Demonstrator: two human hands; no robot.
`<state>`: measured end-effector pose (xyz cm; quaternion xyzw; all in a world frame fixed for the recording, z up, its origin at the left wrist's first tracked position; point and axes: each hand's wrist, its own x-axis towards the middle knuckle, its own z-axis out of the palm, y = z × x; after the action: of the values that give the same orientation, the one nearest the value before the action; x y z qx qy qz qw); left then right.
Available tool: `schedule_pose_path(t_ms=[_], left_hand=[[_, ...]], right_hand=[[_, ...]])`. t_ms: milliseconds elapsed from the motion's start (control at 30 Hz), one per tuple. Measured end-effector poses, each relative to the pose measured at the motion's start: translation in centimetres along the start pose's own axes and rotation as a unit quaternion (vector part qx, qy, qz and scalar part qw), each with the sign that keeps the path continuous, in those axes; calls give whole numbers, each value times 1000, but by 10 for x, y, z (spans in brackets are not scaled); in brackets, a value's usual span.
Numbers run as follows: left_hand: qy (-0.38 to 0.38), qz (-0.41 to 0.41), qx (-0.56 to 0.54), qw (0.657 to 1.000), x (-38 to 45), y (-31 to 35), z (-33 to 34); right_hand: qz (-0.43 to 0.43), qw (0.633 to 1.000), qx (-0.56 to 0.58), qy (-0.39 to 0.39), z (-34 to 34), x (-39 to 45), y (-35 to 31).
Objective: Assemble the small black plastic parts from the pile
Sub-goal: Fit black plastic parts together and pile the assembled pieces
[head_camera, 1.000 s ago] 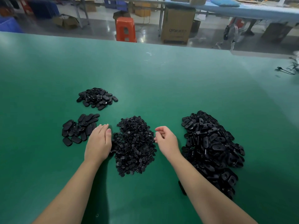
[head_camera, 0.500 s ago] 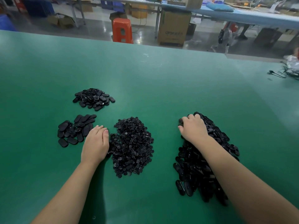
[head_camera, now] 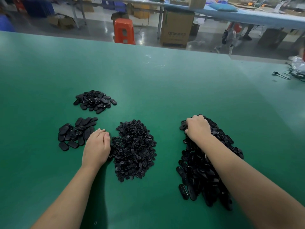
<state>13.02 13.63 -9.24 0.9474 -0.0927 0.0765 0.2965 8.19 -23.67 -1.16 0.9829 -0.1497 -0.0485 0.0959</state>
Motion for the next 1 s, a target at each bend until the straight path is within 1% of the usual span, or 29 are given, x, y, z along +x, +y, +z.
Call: schedule_pose_path(t_ms=[133, 333, 433, 533, 667, 700, 733, 767, 833, 867, 900, 933, 1000], left_hand=[[1, 5, 5, 1000, 0, 0, 0], [7, 13, 12, 1000, 0, 2, -1], [8, 10, 8, 1000, 0, 2, -2], [8, 10, 4, 1000, 0, 2, -2], [5, 12, 4, 1000, 0, 1, -2], [5, 12, 4, 1000, 0, 0, -2], [5, 12, 3, 1000, 0, 0, -1], [4, 13, 4, 1000, 0, -1, -1], [4, 15, 8, 1000, 0, -2, 0], [4, 15, 9, 1000, 0, -2, 0], [6, 14, 11, 1000, 0, -1, 0], [7, 13, 13, 1000, 0, -1, 0], [9, 14, 18, 1000, -1, 0, 0]], right_hand=[[6, 1000, -11, -6, 1, 1, 0], [9, 1000, 24, -11, 0, 2, 7], [3, 997, 75, -33, -1, 3, 10], [-7, 991, 132, -34, -6, 4, 10], [-19, 968, 248, -23, -15, 6, 4], [-13, 956, 291, -14, -17, 5, 0], [-1, 937, 350, -9, -18, 5, -6], [19, 904, 428, -14, -19, 3, -12], [63, 801, 595, -26, -21, -2, -26], [83, 752, 653, -25, -22, -5, -32], [101, 716, 690, -22, -21, -8, -37], [115, 693, 712, -20, -19, -12, -43], [130, 670, 730, -24, -11, -21, -57]])
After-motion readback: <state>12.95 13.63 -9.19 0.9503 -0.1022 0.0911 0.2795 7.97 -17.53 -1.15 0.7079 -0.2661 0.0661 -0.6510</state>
